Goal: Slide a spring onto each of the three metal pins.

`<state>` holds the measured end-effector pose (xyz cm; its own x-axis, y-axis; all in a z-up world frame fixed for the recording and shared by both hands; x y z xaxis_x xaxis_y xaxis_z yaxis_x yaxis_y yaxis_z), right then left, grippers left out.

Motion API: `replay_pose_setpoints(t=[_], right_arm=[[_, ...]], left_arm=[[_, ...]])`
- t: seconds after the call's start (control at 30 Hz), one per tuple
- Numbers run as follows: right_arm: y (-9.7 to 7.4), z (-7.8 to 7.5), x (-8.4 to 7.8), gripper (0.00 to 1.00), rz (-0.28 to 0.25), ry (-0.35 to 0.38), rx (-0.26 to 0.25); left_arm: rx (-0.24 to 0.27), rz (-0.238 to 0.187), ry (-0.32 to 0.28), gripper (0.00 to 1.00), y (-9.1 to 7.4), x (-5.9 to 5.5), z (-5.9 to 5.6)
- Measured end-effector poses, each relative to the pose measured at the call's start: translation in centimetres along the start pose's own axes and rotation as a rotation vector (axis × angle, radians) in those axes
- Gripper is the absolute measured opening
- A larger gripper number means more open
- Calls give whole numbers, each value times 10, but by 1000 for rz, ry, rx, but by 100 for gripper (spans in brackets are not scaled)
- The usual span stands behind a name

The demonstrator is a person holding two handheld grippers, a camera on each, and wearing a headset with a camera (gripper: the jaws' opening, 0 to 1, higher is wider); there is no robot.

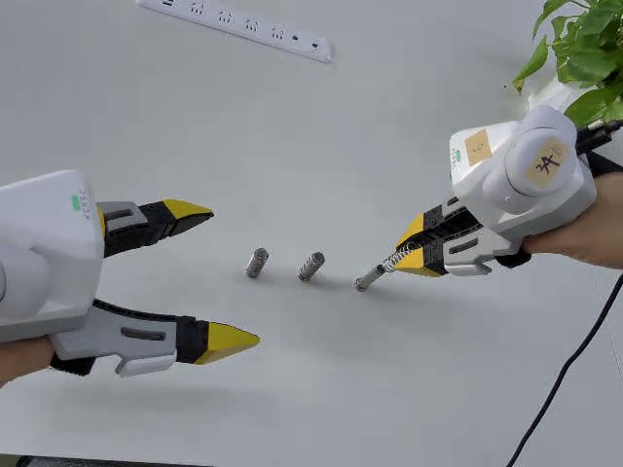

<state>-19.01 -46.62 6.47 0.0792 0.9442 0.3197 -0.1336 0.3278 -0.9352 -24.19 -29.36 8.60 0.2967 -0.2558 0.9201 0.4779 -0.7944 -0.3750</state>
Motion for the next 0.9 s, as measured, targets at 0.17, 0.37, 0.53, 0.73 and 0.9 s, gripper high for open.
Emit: replay_pose_setpoints(t=[0.17, 0.37, 0.53, 0.73, 0.9], right_arm=[[3, -2, 0, 7, 1, 5, 1], [6, -2, -1, 7, 6, 5, 5], [7, -3, -1, 7, 5, 8, 7], [8, -2, 0, 7, 6, 10, 10], [9, -2, 0, 7, 4, 15, 9]], left_arm=[[-7, 3, -5, 75, 1, -1, 0], [-11, 3, -11, 75, 2, -2, -1], [-14, 4, -14, 75, 2, -2, -2], [-17, 4, -18, 75, 3, -2, -2], [-19, 2, -21, 74, 3, -1, -3]])
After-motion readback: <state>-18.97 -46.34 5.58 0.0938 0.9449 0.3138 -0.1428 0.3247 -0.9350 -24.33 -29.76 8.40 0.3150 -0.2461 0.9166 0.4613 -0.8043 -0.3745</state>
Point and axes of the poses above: the centre of the closed fingertips' face, and the gripper's own axes: y roughly forward along the fingers, z roughly to its left, x roughly out of its top, the point moved 2 cm from there along -y, roughly backward along the fingers, and after that the axes turned 6 degrees about x, right-handed, at the moved point
